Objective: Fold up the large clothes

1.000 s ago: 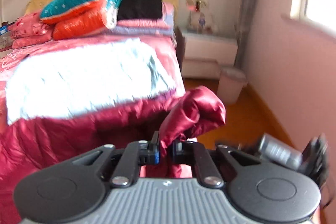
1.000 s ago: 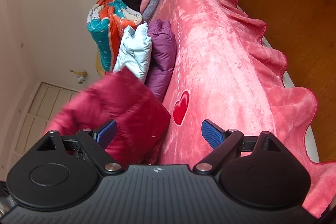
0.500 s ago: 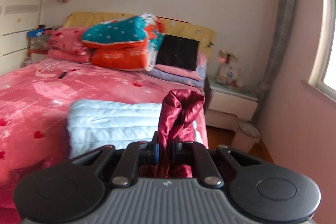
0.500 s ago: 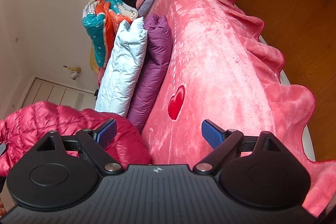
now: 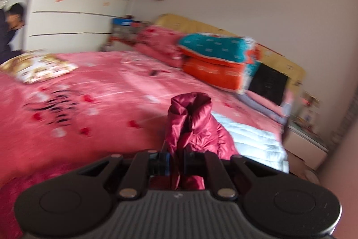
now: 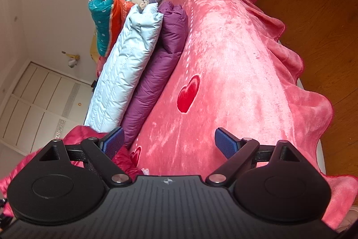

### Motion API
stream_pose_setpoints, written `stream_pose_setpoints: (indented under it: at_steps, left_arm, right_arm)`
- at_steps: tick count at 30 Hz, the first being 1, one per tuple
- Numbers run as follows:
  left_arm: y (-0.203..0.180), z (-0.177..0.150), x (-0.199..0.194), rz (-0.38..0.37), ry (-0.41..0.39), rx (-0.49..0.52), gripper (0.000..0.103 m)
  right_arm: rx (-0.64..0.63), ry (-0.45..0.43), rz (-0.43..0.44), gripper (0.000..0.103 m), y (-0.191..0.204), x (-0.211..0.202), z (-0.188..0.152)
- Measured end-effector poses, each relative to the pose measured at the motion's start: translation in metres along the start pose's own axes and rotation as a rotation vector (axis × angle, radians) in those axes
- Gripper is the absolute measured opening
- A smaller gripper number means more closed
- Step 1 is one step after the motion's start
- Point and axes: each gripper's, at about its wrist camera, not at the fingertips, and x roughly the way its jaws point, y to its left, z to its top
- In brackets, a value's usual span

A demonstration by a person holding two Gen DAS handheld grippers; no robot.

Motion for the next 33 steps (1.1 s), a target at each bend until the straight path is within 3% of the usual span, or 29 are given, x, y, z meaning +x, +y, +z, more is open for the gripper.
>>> stream_pose_setpoints:
  at_steps: [8, 12, 18, 26, 33]
  left_arm:
    - [0.075, -0.034, 0.032, 0.217, 0.056, -0.11, 0.008]
    - [0.097, -0.056, 0.054, 0.278, 0.086, -0.148, 0.008]
    - [0.112, -0.09, 0.066, 0.288, 0.11, -0.144, 0.008]
    - [0.127, -0.108, 0.09, 0.29, 0.082, -0.133, 0.008]
    - [0.142, -0.113, 0.095, 0.29, 0.085, -0.143, 0.008]
  right_arm:
    - [-0.108, 0.015, -0.052, 0.103, 0.008, 0.0, -0.004]
    - [-0.155, 0.014, -0.078, 0.103, 0.011, 0.001, -0.006]
    - [-0.236, -0.011, -0.084, 0.103, 0.028, -0.002, -0.012]
    - [-0.657, -0.008, -0.184, 0.103, 0.1, 0.011, -0.051]
    - [-0.822, 0.014, -0.132, 0.103, 0.161, 0.049, -0.088]
